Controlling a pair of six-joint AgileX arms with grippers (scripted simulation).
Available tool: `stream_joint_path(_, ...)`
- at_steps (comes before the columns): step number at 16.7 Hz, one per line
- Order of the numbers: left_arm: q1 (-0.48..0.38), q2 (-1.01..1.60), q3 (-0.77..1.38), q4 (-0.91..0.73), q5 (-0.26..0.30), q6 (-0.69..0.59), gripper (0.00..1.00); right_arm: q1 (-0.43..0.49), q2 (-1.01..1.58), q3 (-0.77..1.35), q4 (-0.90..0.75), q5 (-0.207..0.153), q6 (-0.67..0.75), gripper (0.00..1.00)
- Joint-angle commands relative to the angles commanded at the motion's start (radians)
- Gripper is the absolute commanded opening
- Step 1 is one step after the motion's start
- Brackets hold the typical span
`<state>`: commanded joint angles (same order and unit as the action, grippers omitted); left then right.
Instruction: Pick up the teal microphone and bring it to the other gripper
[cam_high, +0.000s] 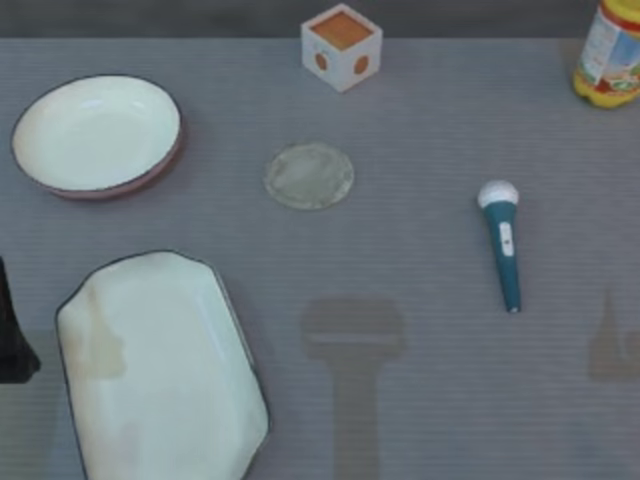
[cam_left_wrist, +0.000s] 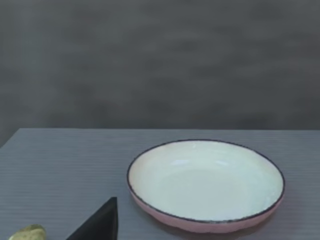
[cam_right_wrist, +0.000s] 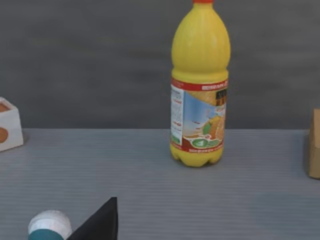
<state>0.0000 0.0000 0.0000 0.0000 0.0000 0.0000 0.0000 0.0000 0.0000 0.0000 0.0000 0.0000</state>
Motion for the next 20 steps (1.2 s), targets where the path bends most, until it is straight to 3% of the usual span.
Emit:
stream_joint_path(4,0.0,0.0,0.0,0.0,0.0,0.0,1.0,0.01,0.031,0.028,-0.025,0.0,0.007,1.0)
stream_joint_path(8,0.0,0.0,0.0,0.0,0.0,0.0,1.0,0.059,0.221,0.182,-0.155,0.006,0.049,1.0)
stream_joint_path(20,0.0,0.0,0.0,0.0,0.0,0.0,1.0,0.293,1.405,1.064,-0.696,0.024,0.316,1.0)
